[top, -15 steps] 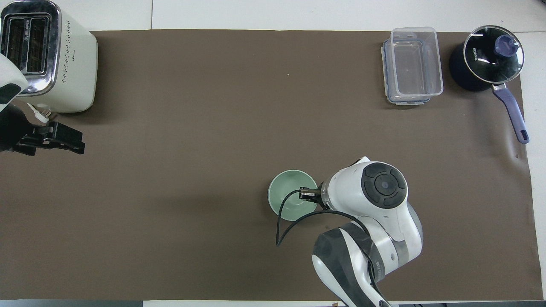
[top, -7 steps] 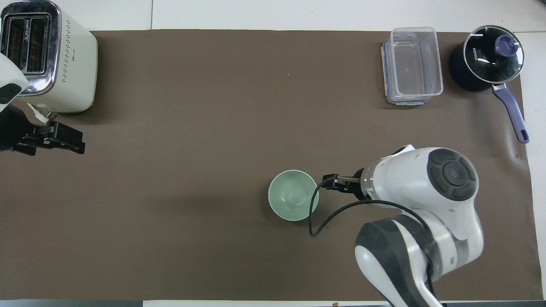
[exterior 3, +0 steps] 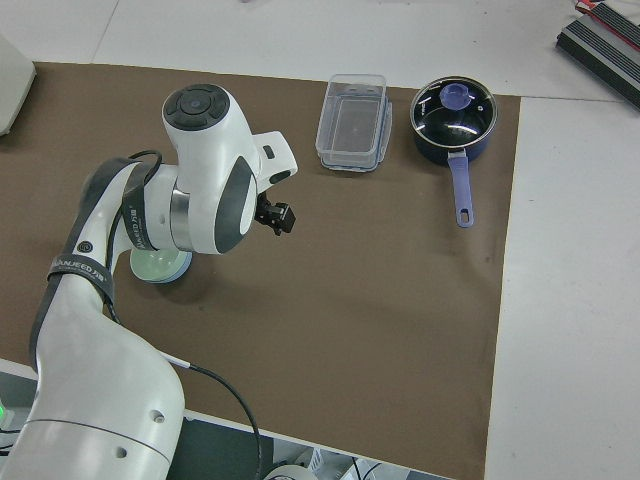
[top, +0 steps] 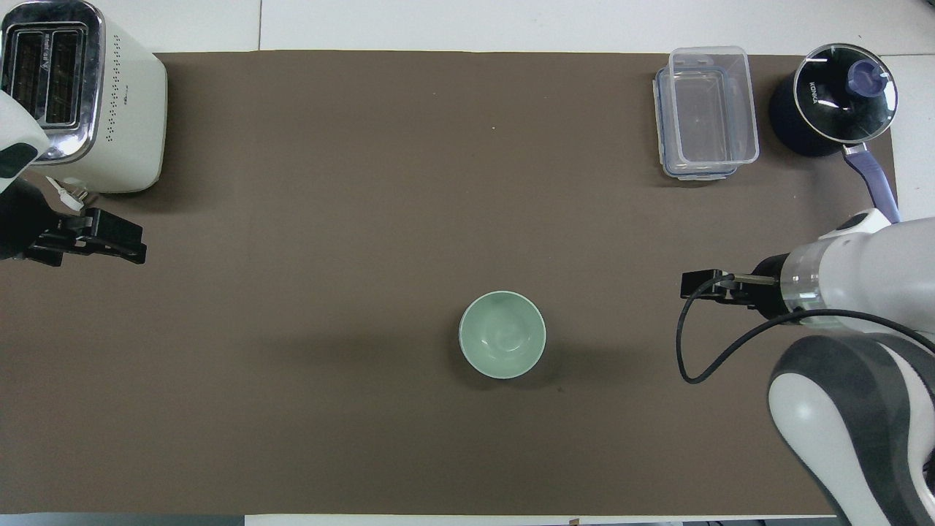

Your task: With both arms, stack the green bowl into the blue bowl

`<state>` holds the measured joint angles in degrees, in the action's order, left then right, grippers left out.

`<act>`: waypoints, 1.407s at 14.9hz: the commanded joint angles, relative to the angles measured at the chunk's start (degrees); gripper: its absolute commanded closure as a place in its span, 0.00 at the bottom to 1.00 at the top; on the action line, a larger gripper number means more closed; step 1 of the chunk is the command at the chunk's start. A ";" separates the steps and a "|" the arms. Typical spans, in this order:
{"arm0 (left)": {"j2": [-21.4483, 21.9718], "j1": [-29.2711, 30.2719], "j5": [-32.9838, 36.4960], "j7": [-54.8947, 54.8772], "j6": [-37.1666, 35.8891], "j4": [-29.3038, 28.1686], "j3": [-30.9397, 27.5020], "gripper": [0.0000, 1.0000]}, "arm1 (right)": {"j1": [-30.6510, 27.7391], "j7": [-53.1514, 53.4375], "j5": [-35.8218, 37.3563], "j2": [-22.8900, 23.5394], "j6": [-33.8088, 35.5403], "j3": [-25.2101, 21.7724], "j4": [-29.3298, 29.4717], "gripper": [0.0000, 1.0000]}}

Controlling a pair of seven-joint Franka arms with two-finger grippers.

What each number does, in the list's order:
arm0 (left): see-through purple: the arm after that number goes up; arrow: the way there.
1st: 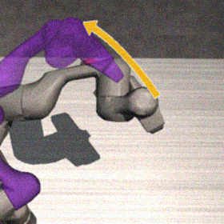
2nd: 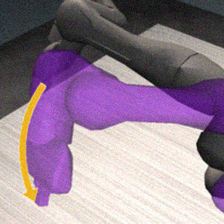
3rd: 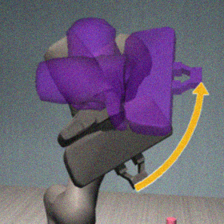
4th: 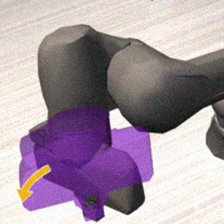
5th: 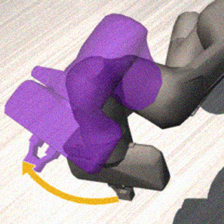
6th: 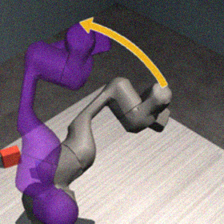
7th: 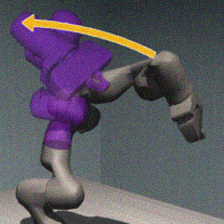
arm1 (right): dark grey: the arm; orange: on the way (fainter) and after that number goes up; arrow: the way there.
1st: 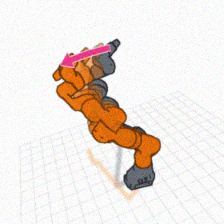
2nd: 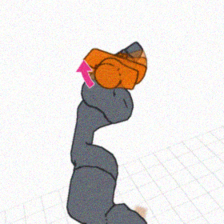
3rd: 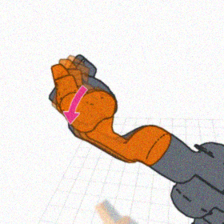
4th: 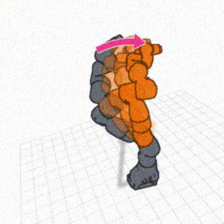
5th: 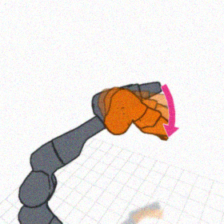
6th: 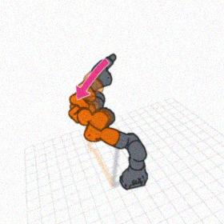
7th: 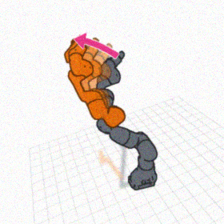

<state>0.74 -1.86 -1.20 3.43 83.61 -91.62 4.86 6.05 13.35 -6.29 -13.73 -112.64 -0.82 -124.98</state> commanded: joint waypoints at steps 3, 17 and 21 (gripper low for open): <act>0.93 0.72 0.32 0.00 0.68 -1.11 0.68 0.00 | -5.52 -1.22 4.43 1.85 1.46 0.73 5.70 0.00; 1.02 0.72 0.32 -0.09 0.68 -1.11 0.68 0.00 | -8.07 -3.95 6.55 9.51 15.16 0.38 25.13 0.00; 1.02 0.72 0.32 -0.09 0.59 -1.11 0.68 0.00 | -8.25 -4.38 6.64 11.44 20.35 0.30 29.70 0.00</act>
<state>0.74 -1.86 -1.20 3.43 83.61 -91.62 4.91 -1.25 10.74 -0.61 -4.25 -95.41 -0.91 -99.12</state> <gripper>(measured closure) 0.000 0.000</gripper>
